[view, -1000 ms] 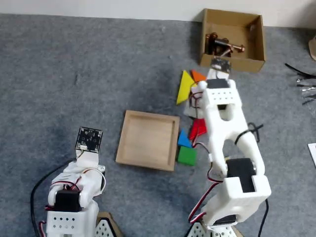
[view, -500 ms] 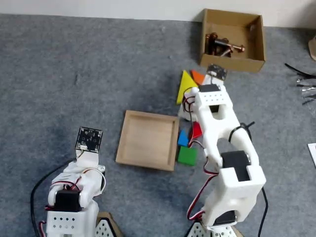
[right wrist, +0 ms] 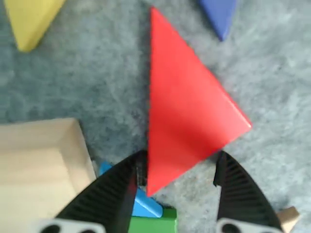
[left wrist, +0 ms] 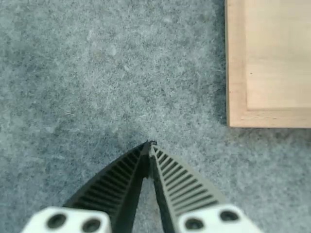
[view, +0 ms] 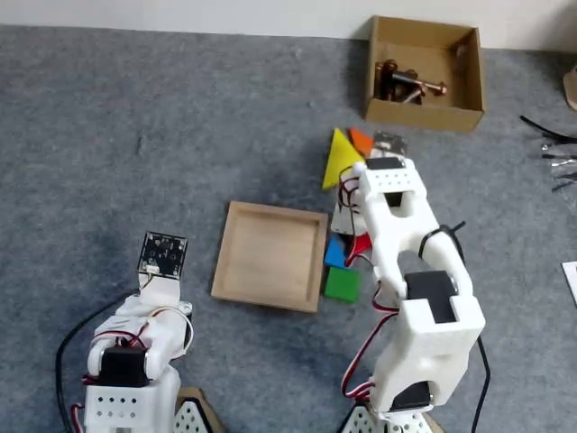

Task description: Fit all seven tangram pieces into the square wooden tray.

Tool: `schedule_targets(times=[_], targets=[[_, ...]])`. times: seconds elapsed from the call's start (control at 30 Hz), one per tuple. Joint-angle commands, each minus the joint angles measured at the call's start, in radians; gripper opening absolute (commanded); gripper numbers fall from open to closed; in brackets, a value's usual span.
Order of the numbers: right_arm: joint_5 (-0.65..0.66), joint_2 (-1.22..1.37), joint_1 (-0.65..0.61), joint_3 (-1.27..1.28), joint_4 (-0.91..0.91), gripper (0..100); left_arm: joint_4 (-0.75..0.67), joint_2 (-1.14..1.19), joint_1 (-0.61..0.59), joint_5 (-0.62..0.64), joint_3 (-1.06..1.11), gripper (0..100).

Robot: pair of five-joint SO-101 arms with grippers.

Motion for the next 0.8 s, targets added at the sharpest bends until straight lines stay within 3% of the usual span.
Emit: schedule_targets(times=[0.0,0.43,0.57,0.77], targets=[[0.083,-0.021,0.013,-0.007,0.051,22.1,0.003,-0.005,-0.01,-0.009,0.019,1],[0.241,-0.027,0.097,-0.033,0.117,22.1,0.003,-0.005,-0.01,-0.009,0.019,1],[0.245,-0.027,0.151,-0.102,0.151,22.1,0.003,-0.005,-0.01,-0.009,0.019,1],[0.247,-0.027,0.134,-0.225,0.269,22.1,0.003,-0.005,-0.01,-0.009,0.019,1]])
